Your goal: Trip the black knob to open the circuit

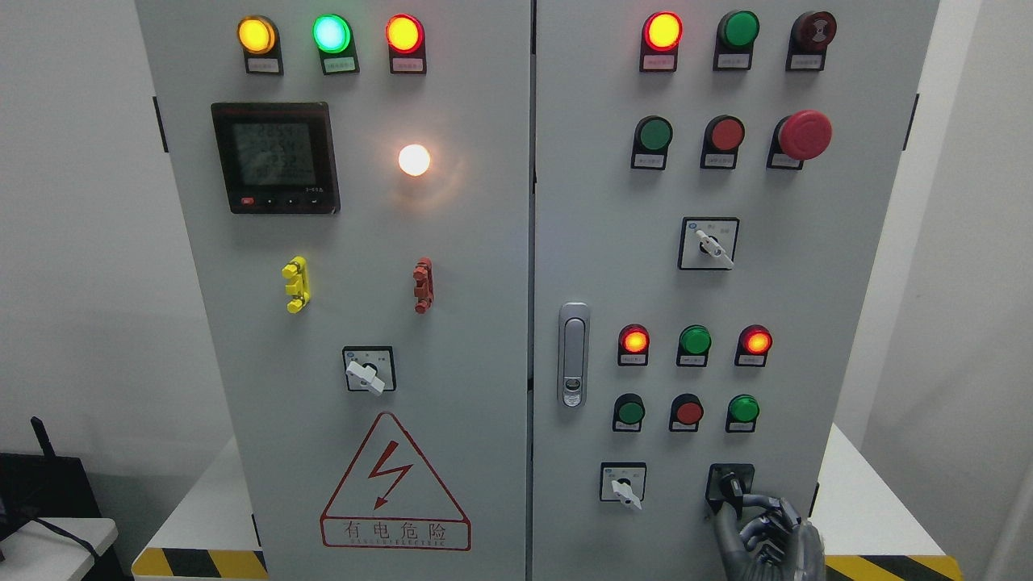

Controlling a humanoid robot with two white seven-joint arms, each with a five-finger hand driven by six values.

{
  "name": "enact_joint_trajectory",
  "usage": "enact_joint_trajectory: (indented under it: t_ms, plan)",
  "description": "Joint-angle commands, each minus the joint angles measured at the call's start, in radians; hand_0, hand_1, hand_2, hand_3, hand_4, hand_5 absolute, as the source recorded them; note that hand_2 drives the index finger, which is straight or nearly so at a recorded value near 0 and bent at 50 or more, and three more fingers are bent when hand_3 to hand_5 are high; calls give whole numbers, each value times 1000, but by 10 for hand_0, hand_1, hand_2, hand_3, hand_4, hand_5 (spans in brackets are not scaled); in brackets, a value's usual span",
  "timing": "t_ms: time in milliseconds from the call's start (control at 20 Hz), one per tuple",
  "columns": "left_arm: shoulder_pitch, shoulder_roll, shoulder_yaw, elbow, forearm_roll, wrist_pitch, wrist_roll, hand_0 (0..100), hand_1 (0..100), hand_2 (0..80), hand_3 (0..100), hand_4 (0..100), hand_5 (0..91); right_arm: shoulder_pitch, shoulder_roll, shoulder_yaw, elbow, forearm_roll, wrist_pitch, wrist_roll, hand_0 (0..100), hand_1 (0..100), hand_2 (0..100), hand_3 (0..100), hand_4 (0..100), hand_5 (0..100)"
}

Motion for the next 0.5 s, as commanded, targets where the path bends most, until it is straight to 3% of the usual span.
enact_joint_trajectory:
  t_ms: [0, 451]
  plan:
    - [-8, 0, 0, 0, -32, 1, 1, 120, 389, 0, 0, 0, 0, 0, 1, 0, 1, -5, 2, 1, 595, 799, 562, 881, 903, 967]
    - [-8, 0, 0, 0, -34, 1, 1, 120, 389, 0, 0, 0, 0, 0, 5, 0, 1, -8, 2, 2, 602, 801, 570, 892, 909, 967]
